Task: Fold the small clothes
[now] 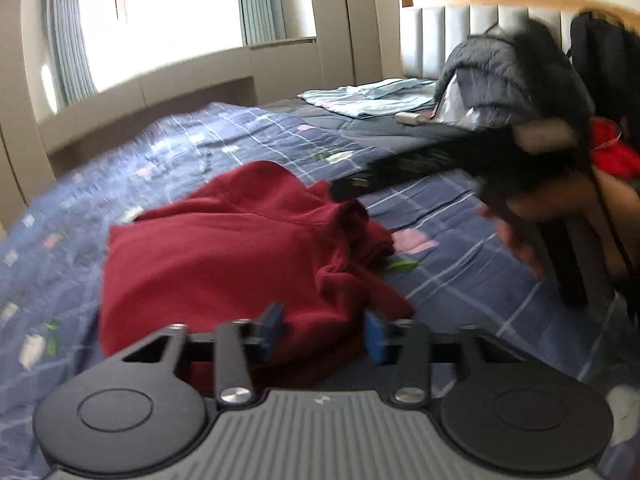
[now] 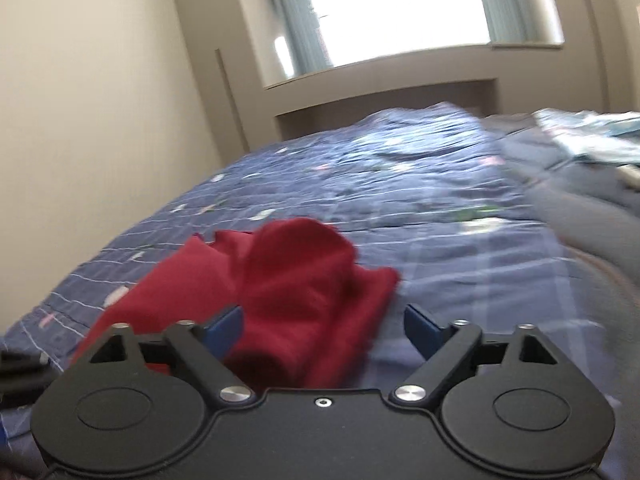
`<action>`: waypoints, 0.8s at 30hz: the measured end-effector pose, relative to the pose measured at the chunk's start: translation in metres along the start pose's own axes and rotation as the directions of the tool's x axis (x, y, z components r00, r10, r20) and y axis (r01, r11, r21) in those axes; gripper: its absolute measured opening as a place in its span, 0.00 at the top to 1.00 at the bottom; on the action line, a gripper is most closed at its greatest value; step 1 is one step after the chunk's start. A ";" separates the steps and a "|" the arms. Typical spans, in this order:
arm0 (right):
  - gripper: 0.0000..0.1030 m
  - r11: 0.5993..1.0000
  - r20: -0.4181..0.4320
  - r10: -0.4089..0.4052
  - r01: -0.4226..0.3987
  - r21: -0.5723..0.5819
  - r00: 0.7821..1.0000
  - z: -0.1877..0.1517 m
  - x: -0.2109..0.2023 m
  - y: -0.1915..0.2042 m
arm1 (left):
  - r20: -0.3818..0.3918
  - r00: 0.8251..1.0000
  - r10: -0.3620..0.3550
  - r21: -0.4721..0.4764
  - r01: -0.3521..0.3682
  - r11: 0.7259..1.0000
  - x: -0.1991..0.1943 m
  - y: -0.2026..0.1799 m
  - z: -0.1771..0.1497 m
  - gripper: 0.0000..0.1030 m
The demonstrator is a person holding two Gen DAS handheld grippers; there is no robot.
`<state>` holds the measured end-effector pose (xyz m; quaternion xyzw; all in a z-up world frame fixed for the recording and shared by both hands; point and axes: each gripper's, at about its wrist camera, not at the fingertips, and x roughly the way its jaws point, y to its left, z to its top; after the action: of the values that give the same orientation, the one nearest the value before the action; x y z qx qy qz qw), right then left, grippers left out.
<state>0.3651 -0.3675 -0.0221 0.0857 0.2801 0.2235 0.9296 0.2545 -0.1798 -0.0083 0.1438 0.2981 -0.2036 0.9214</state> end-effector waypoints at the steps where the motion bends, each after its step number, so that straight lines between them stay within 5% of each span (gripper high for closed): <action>1: 0.30 1.000 -0.005 0.002 -0.002 0.004 1.000 0.004 0.008 0.000 | 0.008 1.000 -0.004 0.005 0.004 1.000 -0.001 -0.001 0.000 0.69; 3: 0.46 1.000 -0.023 0.007 -0.007 0.019 1.000 0.010 0.026 0.000 | 0.019 1.000 -0.020 -0.002 0.020 1.000 -0.002 -0.002 -0.001 0.76; 7: 0.57 0.993 -0.070 0.035 -0.027 0.116 0.997 0.015 0.053 -0.013 | 0.008 0.998 -0.055 -0.031 0.055 0.998 0.002 0.003 0.000 0.91; 9: 0.87 0.984 -0.070 0.077 -0.064 0.164 0.995 0.015 0.055 -0.017 | 0.009 0.997 -0.073 -0.057 0.073 0.996 0.001 0.009 0.000 0.93; 10: 0.93 0.985 -0.063 0.074 -0.063 0.158 0.995 0.016 0.053 -0.014 | 0.013 0.996 -0.084 -0.067 0.084 0.994 0.000 0.011 -0.001 0.93; 17: 0.95 0.996 0.025 -0.034 0.032 0.079 0.999 0.022 0.008 0.001 | 0.048 0.990 -0.131 -0.060 0.134 0.989 -0.011 0.013 0.000 0.94; 24: 0.87 0.994 -0.061 -0.092 0.095 0.062 0.994 0.002 0.024 -0.005 | -0.016 0.982 -0.186 -0.104 0.184 0.977 0.006 0.017 -0.009 0.90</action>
<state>0.3858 -0.3604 -0.0333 0.0959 0.3179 0.1730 0.9273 0.2626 -0.1636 -0.0166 0.0707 0.3319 -0.2710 0.9008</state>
